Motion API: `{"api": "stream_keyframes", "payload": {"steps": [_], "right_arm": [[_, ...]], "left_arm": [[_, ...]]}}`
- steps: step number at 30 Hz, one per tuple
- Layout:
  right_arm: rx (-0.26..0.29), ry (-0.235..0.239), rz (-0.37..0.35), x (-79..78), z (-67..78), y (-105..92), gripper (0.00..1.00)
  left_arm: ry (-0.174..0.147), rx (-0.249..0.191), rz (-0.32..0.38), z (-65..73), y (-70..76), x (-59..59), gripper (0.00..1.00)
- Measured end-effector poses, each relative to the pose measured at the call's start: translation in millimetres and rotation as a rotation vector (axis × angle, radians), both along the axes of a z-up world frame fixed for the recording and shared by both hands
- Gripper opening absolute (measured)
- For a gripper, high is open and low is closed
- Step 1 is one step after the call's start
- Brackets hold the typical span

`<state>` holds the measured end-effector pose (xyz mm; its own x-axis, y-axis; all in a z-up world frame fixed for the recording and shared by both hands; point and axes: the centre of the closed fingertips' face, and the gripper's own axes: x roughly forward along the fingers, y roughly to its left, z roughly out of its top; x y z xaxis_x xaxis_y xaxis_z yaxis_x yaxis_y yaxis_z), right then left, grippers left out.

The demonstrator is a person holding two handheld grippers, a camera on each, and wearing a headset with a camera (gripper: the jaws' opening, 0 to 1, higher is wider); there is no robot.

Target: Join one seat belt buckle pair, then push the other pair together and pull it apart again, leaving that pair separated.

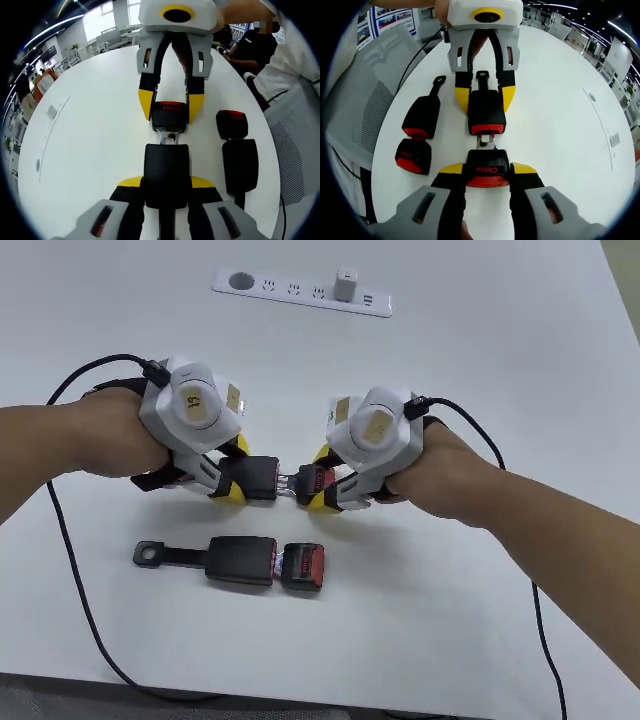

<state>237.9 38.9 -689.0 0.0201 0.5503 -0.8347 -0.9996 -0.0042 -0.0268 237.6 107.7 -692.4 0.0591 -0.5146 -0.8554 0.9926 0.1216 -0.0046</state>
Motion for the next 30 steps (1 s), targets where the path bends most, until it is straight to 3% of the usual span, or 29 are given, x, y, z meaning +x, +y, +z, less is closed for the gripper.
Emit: {"api": "stream_keyframes", "payload": {"steps": [6, 8, 14, 30], "right_arm": [[-0.005, 0.015, -0.024, -0.6, -3.9, -26.1, 0.32], [-0.018, -0.007, -0.005, -3.8, 0.0, -35.2, 0.32], [-0.019, -0.002, -0.029, -2.7, -2.7, -57.5, 0.32], [-0.098, -0.013, -0.064, 0.6, -4.7, -114.5, 0.33]], "left_arm": [[0.0, 0.0, -0.002, 1.0, -0.5, -1.0, 0.33], [0.001, 0.003, -0.003, 1.0, -0.7, -0.8, 0.33], [-0.003, -0.001, 0.001, 1.2, -0.2, -0.7, 0.33], [-0.006, 0.017, -0.009, 0.5, -0.6, -0.2, 0.34]]}}
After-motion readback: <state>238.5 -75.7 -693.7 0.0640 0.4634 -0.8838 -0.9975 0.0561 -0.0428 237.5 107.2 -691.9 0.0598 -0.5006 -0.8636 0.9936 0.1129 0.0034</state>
